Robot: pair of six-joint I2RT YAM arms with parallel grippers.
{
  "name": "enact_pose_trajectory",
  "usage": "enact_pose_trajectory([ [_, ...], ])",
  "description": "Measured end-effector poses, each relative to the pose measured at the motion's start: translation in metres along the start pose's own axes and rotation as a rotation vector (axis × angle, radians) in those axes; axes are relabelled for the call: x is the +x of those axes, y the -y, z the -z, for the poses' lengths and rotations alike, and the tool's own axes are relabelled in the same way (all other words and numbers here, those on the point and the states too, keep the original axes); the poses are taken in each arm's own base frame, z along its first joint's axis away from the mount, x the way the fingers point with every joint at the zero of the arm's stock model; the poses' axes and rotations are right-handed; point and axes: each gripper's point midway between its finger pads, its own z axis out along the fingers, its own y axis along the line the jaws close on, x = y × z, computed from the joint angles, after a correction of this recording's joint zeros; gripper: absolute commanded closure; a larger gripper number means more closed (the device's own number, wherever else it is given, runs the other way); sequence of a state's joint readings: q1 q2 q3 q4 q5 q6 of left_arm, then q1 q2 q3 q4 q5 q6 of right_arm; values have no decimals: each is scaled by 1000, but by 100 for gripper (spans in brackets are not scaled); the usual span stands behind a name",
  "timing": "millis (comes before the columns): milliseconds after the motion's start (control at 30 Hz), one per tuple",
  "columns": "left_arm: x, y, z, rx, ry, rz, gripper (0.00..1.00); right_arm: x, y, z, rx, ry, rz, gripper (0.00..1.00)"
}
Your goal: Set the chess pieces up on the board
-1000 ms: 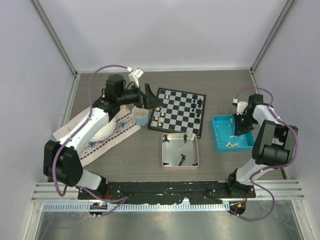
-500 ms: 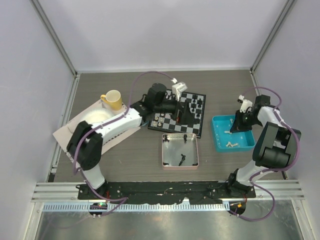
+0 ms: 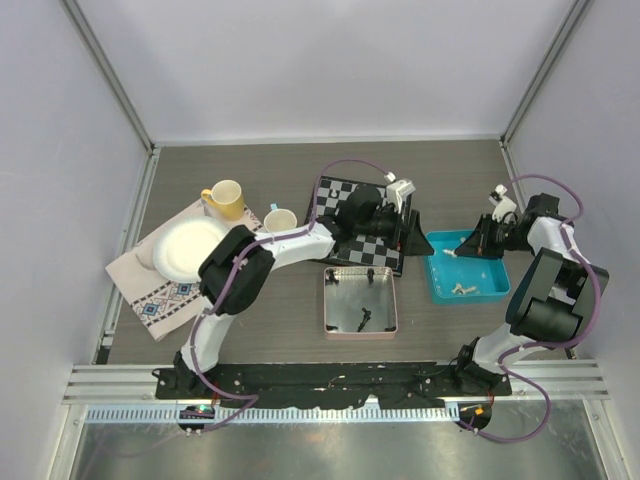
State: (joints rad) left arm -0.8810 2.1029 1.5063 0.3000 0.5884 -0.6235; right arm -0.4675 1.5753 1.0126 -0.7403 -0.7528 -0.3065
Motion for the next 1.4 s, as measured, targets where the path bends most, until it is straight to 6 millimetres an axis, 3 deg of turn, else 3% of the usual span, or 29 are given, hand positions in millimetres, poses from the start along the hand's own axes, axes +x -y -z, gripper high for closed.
enact_pose_trajectory([
  [167, -2, -6, -25, -10, 22, 18, 25, -4, -12, 1, -70, 23, -13, 99],
  [467, -1, -19, -51, -55, 27, 41, 33, -4, -28, 2, -157, 33, -32, 99],
  [667, -3, -18, -62, -55, 24, 40, 48, -4, -34, 3, -192, 35, -40, 99],
  [1133, 4, -19, -67, -69, -11, 54, 67, -4, -39, 4, -215, 35, -47, 99],
  [1400, 7, -21, -66, -77, -22, 56, 94, -4, -39, 4, -216, 35, -48, 99],
])
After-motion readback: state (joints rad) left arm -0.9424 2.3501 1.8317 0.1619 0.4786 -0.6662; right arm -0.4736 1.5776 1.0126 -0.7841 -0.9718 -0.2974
